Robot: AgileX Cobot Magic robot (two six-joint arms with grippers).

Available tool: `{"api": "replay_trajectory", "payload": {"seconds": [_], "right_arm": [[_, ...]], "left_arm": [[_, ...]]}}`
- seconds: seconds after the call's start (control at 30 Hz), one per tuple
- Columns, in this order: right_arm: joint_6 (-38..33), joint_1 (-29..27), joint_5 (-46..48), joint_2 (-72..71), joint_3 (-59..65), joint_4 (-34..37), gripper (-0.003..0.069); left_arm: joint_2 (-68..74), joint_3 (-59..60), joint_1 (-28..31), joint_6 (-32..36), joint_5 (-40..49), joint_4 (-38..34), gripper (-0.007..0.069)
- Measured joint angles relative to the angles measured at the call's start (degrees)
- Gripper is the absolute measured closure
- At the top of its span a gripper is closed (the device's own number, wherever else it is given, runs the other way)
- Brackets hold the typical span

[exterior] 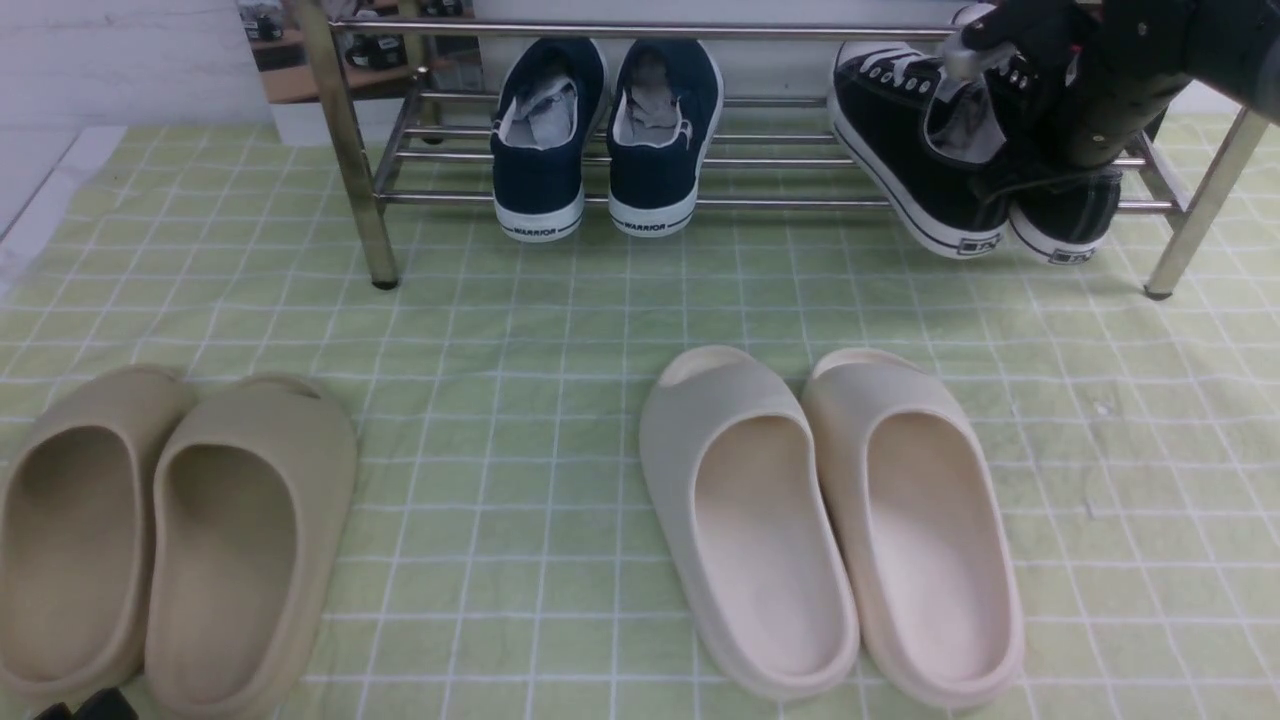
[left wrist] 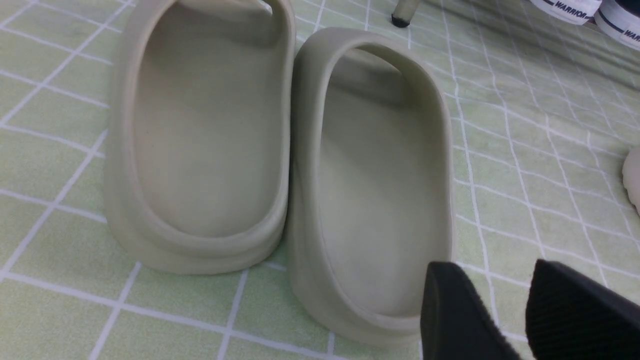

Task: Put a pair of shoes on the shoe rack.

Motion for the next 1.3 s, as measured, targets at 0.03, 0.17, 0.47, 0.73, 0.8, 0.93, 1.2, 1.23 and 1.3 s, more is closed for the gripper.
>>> {"api": "replay_trajectory", "payload": {"seconds": [0.03,0.17,0.47,0.73,0.8,0.93,1.2,1.23,1.3], "right_arm": [[0.0,0.0,-0.1,0.0,0.0,0.2,0.0596],[0.0,0.0,0.4,-1.0,-0.1,0.3,0.0488],[0.0,0.1,13.2,-7.1,-0.6,1.1,0.0316],[1.8,0.4,23.4,-12.9,-0.4,4.1,0.0461],[2.1,0.4,23.5,-14.5,0.1,5.3,0.0499],[2.8,0.4,23.7,-23.5,6.0,10.5,0.0627],[2.8,0.4,23.4,-44.5,24.1,15.4,0.0662],[2.8,0.4,21.8,-49.1,28.0,15.7,0.0662],[3.3,0.4,18.8,-55.5,33.4,15.8,0.0661]], "left_arm": [[0.0,0.0,0.0,0.0,0.0,0.0,0.0386],[0.0,0.0,0.0,0.0,0.0,0.0,0.0386],[0.0,0.0,0.0,0.0,0.0,0.0,0.0386],[0.0,0.0,0.0,0.0,0.0,0.0,0.0386],[0.0,0.0,0.0,0.0,0.0,0.0,0.0386],[0.0,0.0,0.0,0.0,0.0,0.0,0.0386],[0.0,0.0,0.0,0.0,0.0,0.0,0.0386],[0.0,0.0,0.0,0.0,0.0,0.0,0.0386],[0.0,0.0,0.0,0.0,0.0,0.0,0.0386]]}}
